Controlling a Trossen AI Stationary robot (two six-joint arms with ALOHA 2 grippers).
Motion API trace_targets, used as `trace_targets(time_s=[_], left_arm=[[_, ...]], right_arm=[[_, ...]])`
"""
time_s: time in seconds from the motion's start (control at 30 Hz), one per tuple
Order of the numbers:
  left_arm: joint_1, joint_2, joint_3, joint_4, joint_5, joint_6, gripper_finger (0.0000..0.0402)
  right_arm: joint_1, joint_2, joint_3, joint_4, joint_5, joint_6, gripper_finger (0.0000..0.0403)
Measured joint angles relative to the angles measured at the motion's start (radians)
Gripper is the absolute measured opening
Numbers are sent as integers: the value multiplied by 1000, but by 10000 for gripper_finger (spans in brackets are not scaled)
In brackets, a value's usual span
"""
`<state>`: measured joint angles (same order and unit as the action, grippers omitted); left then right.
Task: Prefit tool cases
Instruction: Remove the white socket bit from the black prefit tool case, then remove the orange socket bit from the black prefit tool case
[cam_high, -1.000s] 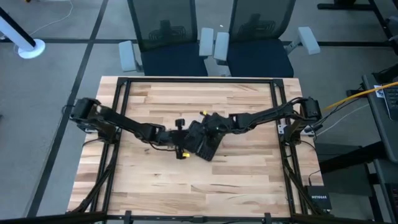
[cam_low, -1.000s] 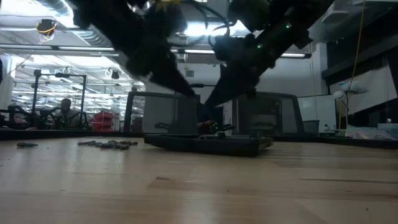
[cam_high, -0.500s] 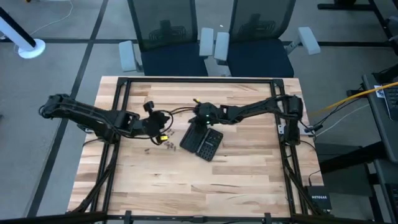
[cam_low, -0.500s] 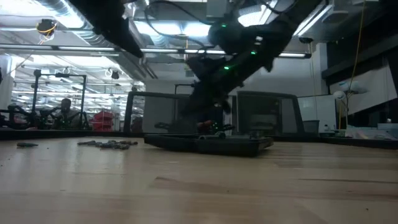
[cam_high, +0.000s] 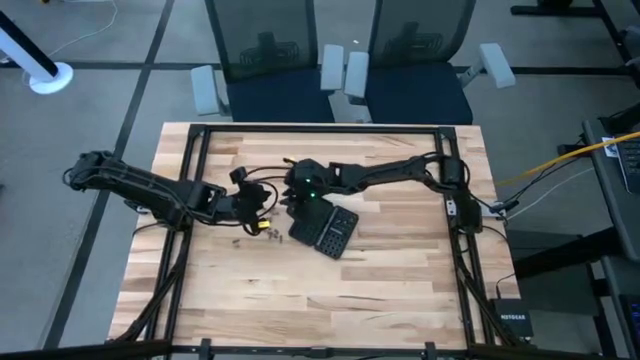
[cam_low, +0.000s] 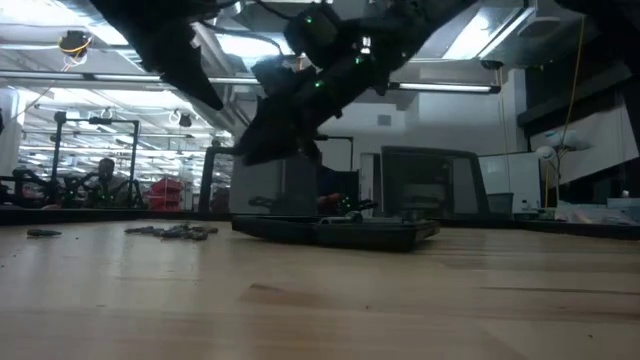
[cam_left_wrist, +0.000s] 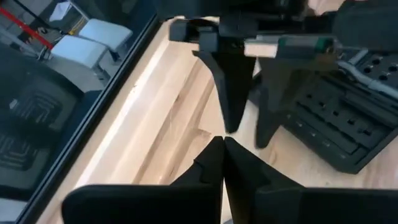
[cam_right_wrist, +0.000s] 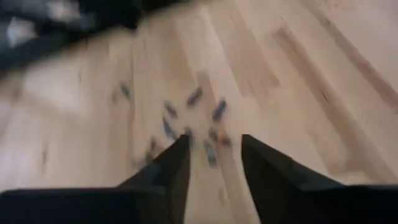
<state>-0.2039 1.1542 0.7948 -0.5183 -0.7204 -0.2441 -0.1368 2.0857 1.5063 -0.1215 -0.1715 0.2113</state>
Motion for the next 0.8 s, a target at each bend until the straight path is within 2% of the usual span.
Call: trace_targets(time_s=[0.1, 0.2, 0.3, 0.37, 0.5, 0.67, 0.8], left_arm=[[8, 7, -5, 59, 0, 17, 0], [34, 38, -30, 191, 37, 58, 0], [67, 105, -51, 349, 134, 115, 0], [87, 172, -48, 423, 196, 138, 0], [109, 323, 11, 517, 293, 204, 0], [134, 508, 151, 535, 374, 281, 0], [157, 625, 240, 533, 455, 313, 0]], right_arm=[[-17, -23, 87, -267, -8, -103, 171], [-30, -56, 133, -556, 3, -239, 168], [-36, -104, 106, -779, 6, -325, 154], [-35, -152, 49, -860, -13, -345, 142], [-27, -284, -141, -862, -43, -307, 118], [-9, -452, -396, -651, -22, -115, 95], [13, -485, -495, -508, -4, -20, 85]])
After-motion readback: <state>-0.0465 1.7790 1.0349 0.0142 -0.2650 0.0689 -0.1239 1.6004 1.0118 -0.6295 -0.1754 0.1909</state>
